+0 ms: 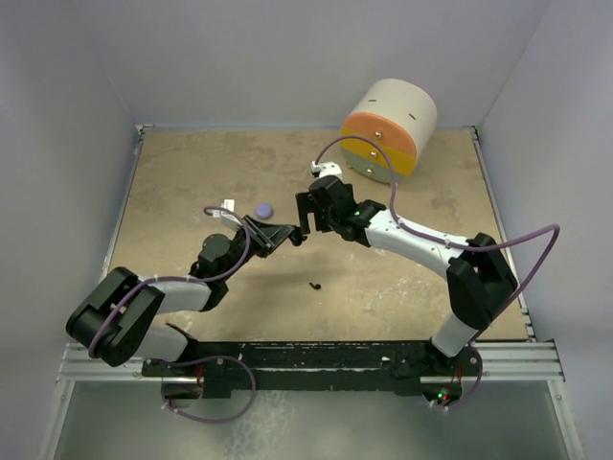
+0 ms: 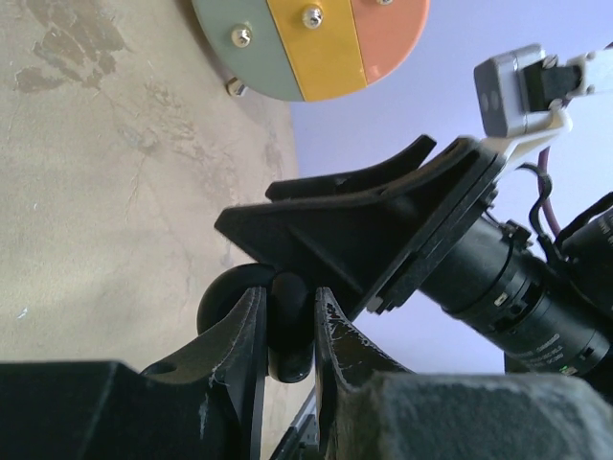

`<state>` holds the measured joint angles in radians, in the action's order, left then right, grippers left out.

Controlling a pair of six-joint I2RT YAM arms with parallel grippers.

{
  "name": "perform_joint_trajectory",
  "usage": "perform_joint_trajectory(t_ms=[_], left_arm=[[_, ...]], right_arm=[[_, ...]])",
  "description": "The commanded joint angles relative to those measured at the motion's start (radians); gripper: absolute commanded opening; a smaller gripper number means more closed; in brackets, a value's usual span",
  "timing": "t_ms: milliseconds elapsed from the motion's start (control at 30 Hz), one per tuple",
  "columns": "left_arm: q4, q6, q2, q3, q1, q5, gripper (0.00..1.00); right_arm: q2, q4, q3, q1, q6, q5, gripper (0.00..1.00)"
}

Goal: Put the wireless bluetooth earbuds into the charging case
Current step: Place the earbud in the charging case, then pick up the earbud from the center of the board.

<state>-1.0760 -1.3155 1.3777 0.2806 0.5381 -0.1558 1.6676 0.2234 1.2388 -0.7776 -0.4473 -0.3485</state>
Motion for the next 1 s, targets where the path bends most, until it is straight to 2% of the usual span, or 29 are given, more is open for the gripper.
perform_joint_trajectory(t_ms=[0,300,533,733,867,967], left_arm=[[-0.019,0.037,0.003,0.062,0.002,0.004,0.00],[-0.047,0.040,0.077,0.105,0.002,0.016,0.00],[-0.107,0.015,0.126,0.107,0.002,0.010,0.00],[-0.057,0.024,0.050,0.069,-0.041,0.022,0.00],[-0.039,-0.013,-0.010,0.012,-0.130,-0.014,0.00],[-0.038,-0.025,-0.042,-0.026,-0.149,-0.035,0.00]], right_arm=[[-0.080,-0.044,-0.055,0.000,0.011,0.029,0.98],[-0.201,-0.039,-0.172,-0.002,-0.066,0.045,0.99],[-0.228,-0.038,-0.205,-0.002,-0.088,0.035,1.00],[-0.253,-0.061,-0.272,-0.014,-0.074,0.032,0.98],[-0.267,-0.088,-0.338,-0.081,-0.125,0.055,0.95],[-0.259,-0.104,-0.386,-0.147,-0.190,0.066,0.92]])
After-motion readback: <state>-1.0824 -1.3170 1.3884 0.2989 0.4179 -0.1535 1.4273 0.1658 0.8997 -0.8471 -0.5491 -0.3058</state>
